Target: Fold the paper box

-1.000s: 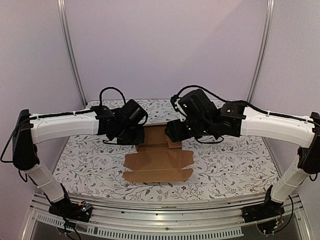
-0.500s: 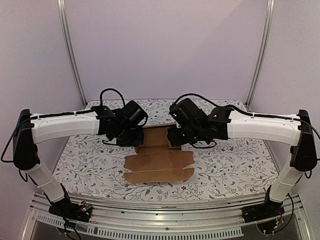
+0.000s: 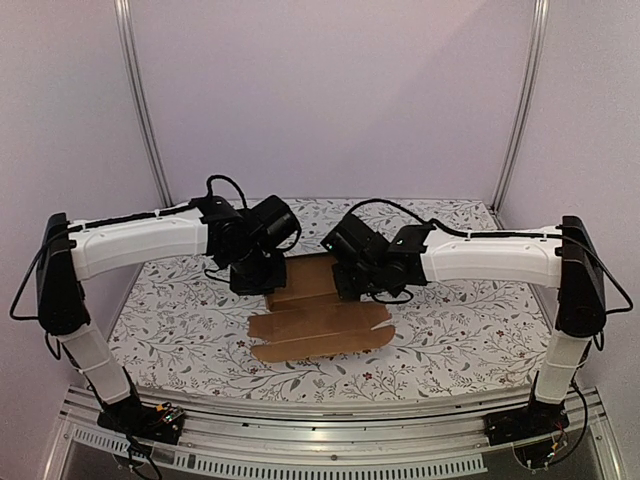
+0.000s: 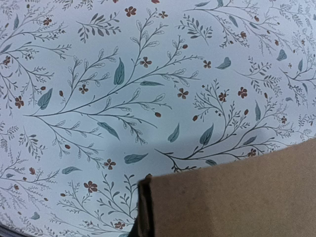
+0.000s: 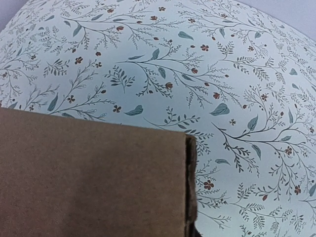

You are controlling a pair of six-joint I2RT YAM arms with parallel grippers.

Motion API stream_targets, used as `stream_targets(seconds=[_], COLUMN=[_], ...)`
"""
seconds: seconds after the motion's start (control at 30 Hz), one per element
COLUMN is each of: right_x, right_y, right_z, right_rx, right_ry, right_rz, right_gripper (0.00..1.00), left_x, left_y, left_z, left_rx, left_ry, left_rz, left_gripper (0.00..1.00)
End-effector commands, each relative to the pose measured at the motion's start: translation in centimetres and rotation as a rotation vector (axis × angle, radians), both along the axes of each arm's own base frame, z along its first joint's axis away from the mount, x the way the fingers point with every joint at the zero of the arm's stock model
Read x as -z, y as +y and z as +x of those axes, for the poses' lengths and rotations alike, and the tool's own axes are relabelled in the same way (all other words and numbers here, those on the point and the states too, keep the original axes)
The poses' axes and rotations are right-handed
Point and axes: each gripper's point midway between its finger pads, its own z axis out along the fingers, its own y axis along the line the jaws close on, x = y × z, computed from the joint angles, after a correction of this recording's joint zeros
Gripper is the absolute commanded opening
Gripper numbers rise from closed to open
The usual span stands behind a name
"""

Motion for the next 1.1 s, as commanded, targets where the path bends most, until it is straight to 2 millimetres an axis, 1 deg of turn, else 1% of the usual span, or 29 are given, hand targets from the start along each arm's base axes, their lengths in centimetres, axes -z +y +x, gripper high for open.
stream_targets(seconds=[0.0, 0.17, 0.4, 0.43, 0.47, 0.5, 0.67, 0.73, 0.8, 0.83, 0.87, 0.9, 1.07], right_x=[0.1, 1.3, 0.9, 0.8, 0.8, 0.7, 0.0, -0.2, -0.3, -0.5, -0.6, -0.7, -0.9], right_y=[2.3, 2.5, 3.0, 3.1, 3.2, 3.2, 2.8, 2.8, 2.8, 2.8, 2.7, 2.6, 2.4], right_z=[0.4, 0.3, 0.4, 0.4, 0.3, 0.3, 0.3, 0.2, 0.2, 0.2, 0.3, 0.4, 0.6], right_rx=[-0.007, -0.011, -0.016, -0.017, -0.019, -0.019, -0.012, -0.013, -0.011, -0.010, -0.008, -0.003, 0.004], right_ry=[-0.008, 0.014, 0.020, 0.023, 0.027, 0.029, 0.017, 0.016, 0.015, 0.013, 0.009, 0.004, -0.011], right_rz=[0.056, 0.042, 0.052, 0.055, 0.059, 0.061, 0.063, 0.067, 0.070, 0.073, 0.073, 0.073, 0.062], right_gripper=[0.00, 0.00, 0.00, 0.04, 0.10, 0.14, 0.21, 0.27, 0.28, 0.23, 0.09, 0.01, 0.00], left_x=[-1.4, -1.7, -1.3, -1.3, -1.2, -1.2, -1.2, -1.2, -1.2, -1.3, -1.3, -1.2, -1.4], left_y=[-2.4, -3.3, -4.1, -4.2, -4.2, -4.2, -4.0, -4.0, -3.9, -3.9, -3.9, -3.8, -3.6], left_z=[-0.7, -0.9, -1.1, -1.0, -1.0, -1.1, -1.1, -1.0, -1.0, -1.0, -0.9, -1.0, -1.0], left_rx=[0.041, 0.066, 0.083, 0.082, 0.081, 0.080, 0.070, 0.068, 0.067, 0.067, 0.068, 0.067, 0.063], left_ry=[0.040, 0.064, 0.082, 0.083, 0.085, 0.086, 0.082, 0.080, 0.076, 0.075, 0.073, 0.074, 0.067], left_rz=[-0.095, -0.124, -0.128, -0.128, -0.127, -0.128, -0.126, -0.123, -0.121, -0.121, -0.121, -0.120, -0.117], left_gripper=[0.00, 0.00, 0.00, 0.00, 0.00, 0.00, 0.00, 0.00, 0.00, 0.00, 0.00, 0.00, 0.00])
